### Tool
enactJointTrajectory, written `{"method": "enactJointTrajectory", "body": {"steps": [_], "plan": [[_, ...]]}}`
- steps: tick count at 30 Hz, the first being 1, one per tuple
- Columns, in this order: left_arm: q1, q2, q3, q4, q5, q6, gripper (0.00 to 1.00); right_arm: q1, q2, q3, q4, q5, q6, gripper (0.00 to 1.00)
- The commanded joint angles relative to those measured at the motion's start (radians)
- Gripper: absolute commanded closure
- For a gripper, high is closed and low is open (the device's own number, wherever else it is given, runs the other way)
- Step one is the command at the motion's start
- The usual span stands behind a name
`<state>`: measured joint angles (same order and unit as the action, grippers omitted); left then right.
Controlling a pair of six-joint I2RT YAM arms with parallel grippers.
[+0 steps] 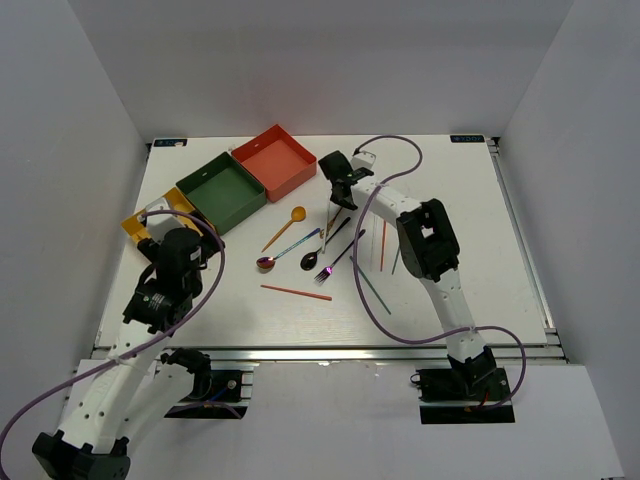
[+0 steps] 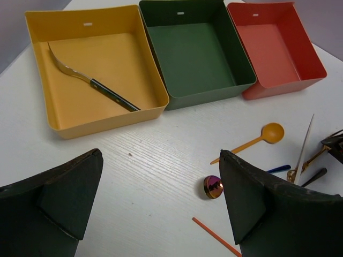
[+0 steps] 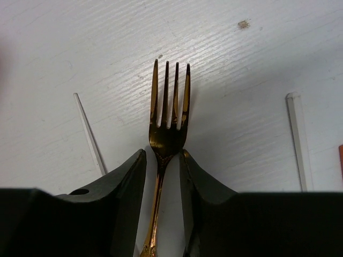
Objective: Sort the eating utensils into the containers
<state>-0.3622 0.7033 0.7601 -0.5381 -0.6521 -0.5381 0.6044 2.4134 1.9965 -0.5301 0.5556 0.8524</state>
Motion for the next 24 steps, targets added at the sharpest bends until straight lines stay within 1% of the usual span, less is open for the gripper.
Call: {"method": "enactJointTrajectory", "body": {"steps": [1,3,7,10,12,13,15,16,18,19,21,22,24], "plan": [[-0.014,0.004,0.019,-0.01,0.026,0.01,0.02,0.024,0.05,-0.033,-0.171,-0.019,0.0,0.62],[-0.014,0.01,0.022,-0.014,0.043,0.015,0.02,0.037,0.052,-0.018,-0.188,-0.008,0.01,0.62],[-0.012,0.025,0.028,-0.028,0.065,0.017,0.02,0.057,0.07,0.042,-0.283,0.015,0.033,0.62],[-0.012,0.024,0.03,-0.025,0.078,0.021,0.02,0.07,0.072,0.044,-0.285,0.015,0.031,0.62],[-0.012,0.022,0.03,-0.025,0.092,0.024,0.02,0.069,0.099,0.064,-0.283,0.003,0.028,0.64],[-0.012,0.021,0.028,-0.025,0.095,0.024,0.02,0.064,0.113,0.083,-0.295,-0.003,0.028,0.68],[-0.012,0.012,0.027,-0.029,0.101,0.024,0.02,0.061,0.156,0.151,-0.337,0.0,0.028,0.7],[-0.012,0.007,0.025,-0.03,0.103,0.026,0.02,0.055,0.164,0.165,-0.343,0.0,0.025,0.76],[-0.012,-0.01,0.019,-0.031,0.106,0.026,0.02,0.049,0.17,0.16,-0.34,-0.009,0.023,0.79],[-0.012,-0.016,0.019,-0.031,0.109,0.027,0.02,0.041,0.17,0.154,-0.337,-0.016,0.023,0.84],[-0.012,-0.025,0.018,-0.028,0.112,0.029,0.02,0.035,0.167,0.134,-0.329,-0.032,0.028,0.88],[-0.012,-0.028,0.018,-0.028,0.114,0.029,0.02,0.029,0.164,0.128,-0.326,-0.057,0.028,0.93],[-0.012,-0.024,0.019,-0.028,0.114,0.03,0.02,0.024,0.142,0.093,-0.291,-0.08,0.028,0.98]]}}
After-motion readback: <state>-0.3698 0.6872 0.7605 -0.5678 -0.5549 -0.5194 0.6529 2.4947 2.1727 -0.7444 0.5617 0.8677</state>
